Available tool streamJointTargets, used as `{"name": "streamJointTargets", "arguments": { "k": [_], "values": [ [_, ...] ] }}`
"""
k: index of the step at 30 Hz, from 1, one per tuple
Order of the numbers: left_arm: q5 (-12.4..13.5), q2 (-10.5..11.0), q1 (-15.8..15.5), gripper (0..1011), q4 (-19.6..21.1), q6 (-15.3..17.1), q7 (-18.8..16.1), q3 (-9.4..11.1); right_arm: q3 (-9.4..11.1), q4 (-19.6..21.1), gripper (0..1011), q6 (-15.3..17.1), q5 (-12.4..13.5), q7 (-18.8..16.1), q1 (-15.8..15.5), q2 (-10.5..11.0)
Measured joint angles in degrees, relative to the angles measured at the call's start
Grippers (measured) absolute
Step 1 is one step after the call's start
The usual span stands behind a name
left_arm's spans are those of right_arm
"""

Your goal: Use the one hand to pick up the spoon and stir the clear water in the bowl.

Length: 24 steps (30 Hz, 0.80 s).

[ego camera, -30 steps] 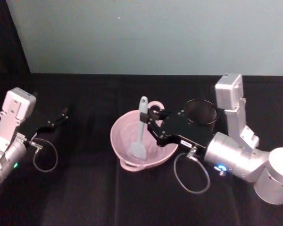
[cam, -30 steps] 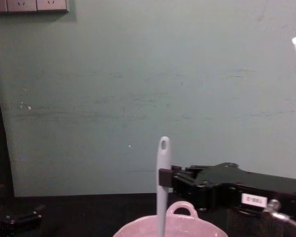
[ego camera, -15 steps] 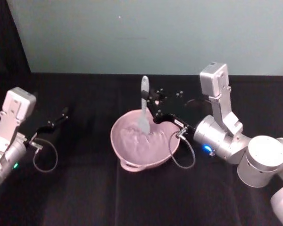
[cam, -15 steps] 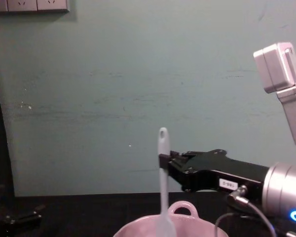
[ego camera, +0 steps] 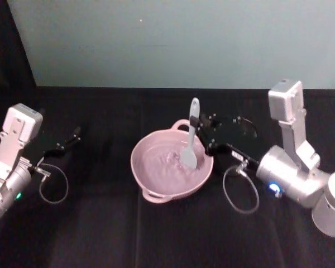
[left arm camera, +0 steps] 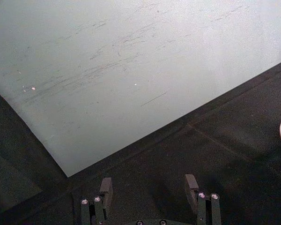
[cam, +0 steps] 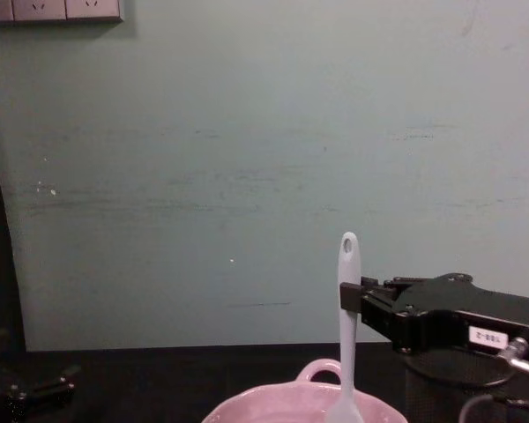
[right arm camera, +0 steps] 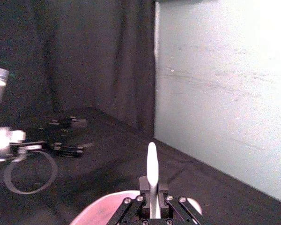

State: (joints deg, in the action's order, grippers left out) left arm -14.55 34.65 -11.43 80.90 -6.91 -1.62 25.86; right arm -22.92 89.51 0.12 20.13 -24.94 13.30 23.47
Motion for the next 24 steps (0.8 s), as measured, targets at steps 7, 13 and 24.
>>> {"name": "streamJointTargets", "arguments": {
  "k": [7,13,24],
  "values": [
    [0.00,0.00,0.00,1011,0.00,0.00,0.00,0.00,-0.04,5.29,110,2.25,4.00,-1.90,-3.98,1.30],
    [0.00,0.00,0.00,1011,0.00,0.00,0.00,0.00,-2.18,4.91,110,2.31,4.80,-2.21,-3.25,0.09],
    [0.00,0.00,0.00,1011,0.00,0.00,0.00,0.00,-4.26,-3.83,110,-2.70,0.52,0.90,2.86,-5.65]
  ]
}}
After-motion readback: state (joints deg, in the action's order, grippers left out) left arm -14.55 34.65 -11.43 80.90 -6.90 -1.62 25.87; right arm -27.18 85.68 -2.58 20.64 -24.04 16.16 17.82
